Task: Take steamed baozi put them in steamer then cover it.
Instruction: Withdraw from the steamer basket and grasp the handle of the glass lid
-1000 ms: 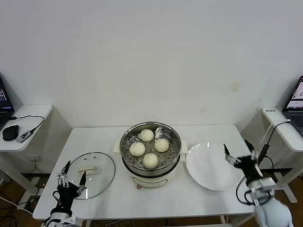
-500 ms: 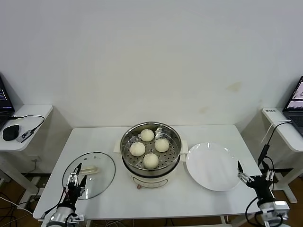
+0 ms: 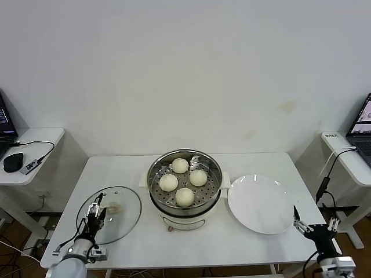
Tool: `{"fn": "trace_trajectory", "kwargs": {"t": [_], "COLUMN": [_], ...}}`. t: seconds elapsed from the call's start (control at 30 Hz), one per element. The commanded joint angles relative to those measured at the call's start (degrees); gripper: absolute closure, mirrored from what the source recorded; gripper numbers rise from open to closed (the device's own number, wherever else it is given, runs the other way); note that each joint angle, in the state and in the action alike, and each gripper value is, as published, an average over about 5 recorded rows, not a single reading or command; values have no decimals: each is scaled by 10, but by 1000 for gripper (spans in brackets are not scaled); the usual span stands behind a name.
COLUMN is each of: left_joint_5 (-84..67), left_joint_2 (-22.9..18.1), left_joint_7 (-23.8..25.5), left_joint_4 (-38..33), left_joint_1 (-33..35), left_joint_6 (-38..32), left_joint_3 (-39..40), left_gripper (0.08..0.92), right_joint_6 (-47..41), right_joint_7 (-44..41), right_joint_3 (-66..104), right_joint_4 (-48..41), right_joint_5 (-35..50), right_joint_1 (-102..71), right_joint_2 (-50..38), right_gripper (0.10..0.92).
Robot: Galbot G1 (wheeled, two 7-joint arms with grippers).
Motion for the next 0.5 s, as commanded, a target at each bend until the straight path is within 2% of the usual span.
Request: {"fn": "trace_trajectory", "kwargs": {"t": [0.03, 0.43, 0.5], "left_joint_5": [4, -20, -23], "left_joint_2": [7, 13, 16], "left_joint_7": [-1, -3, -3], "left_joint_4": [72, 88, 87], "left_joint_1": [-66, -87, -87], "left_joint_6": [-1, 1, 1], "left_joint_3": [14, 31, 32], "left_gripper": [177, 178, 202], "right_joint_6": [4, 1, 1], "right_joint_7": [-2, -4, -4], "right_joint_3": [3, -9, -10], "right_joint_4": [-2, -9, -10], "right_joint_5": [-20, -41, -43], "right_joint_1": [-7, 3, 4], "right_joint_2": [11, 25, 27], "right_gripper": [203, 203, 203]}}
